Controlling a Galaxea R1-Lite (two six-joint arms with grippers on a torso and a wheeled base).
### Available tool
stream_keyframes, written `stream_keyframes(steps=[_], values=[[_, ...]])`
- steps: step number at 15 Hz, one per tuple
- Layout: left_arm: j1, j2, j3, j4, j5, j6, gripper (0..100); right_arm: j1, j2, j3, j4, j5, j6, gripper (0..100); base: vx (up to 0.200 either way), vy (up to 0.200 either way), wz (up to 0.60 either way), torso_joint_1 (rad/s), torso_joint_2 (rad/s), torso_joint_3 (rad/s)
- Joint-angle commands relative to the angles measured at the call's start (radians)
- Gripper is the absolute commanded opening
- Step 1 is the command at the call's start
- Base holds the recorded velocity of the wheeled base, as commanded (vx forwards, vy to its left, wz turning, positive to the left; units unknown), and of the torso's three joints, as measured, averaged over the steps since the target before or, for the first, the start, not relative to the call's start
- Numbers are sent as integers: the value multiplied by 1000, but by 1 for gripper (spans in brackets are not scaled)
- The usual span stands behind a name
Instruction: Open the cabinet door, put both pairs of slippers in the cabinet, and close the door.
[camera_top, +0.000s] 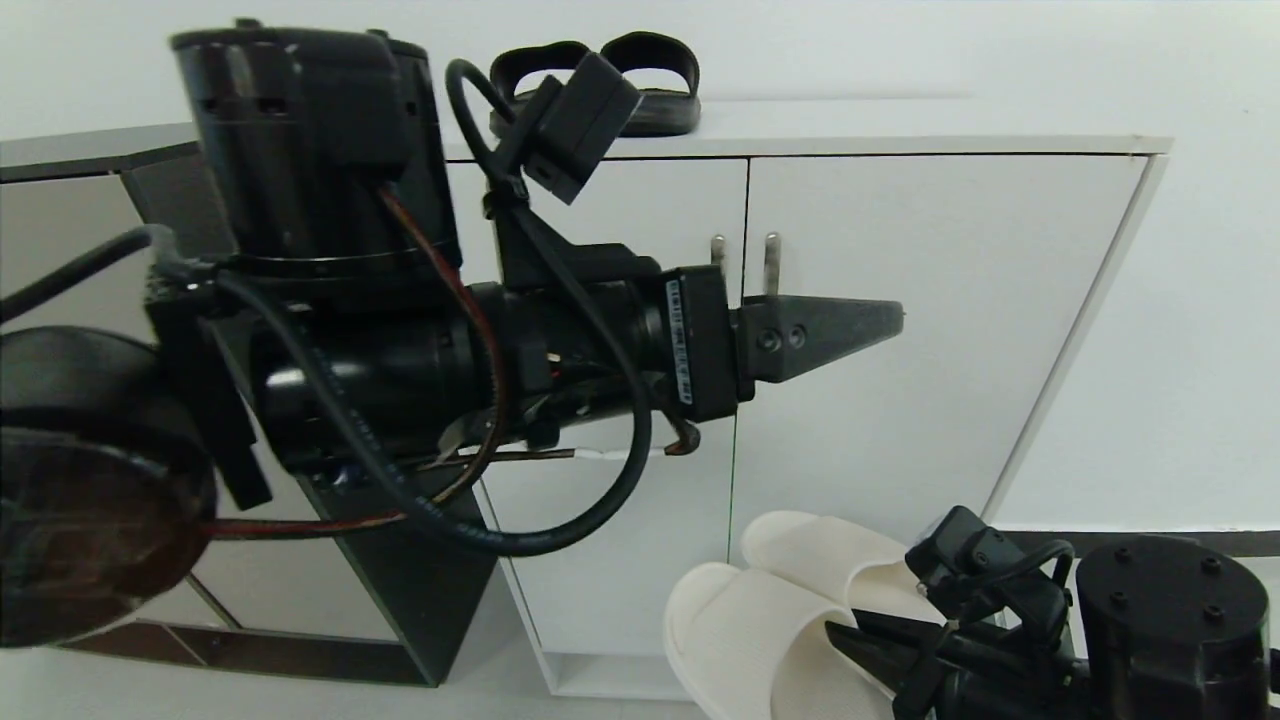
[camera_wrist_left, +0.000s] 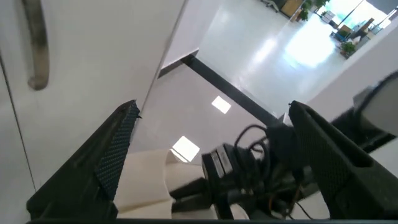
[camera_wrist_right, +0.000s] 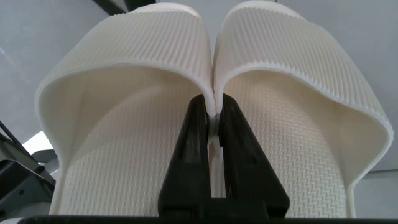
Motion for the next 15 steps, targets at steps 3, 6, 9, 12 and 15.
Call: stream_keyframes(steps=[3, 6, 9, 12, 15], values=[[43, 124, -102, 1, 5, -21, 100, 1, 5, 1, -2, 2, 0, 0, 0, 0, 0, 0, 0, 0], [43, 133, -121, 2, 11, -21, 100, 8, -2, 1, 0, 25, 2, 0, 0, 0, 0, 0, 0, 0], [50, 191, -186, 1, 74, -21, 100, 8, 2, 4, 0, 32, 0, 0, 0, 0, 0, 0, 0, 0], [58, 233, -229, 2, 111, -19, 100, 8, 4, 9, -2, 34, 2, 0, 0, 0, 0, 0, 0, 0], [90, 277, -283, 21, 116, -19, 100, 8, 7, 9, -2, 35, 2, 0, 0, 0, 0, 0, 0, 0]])
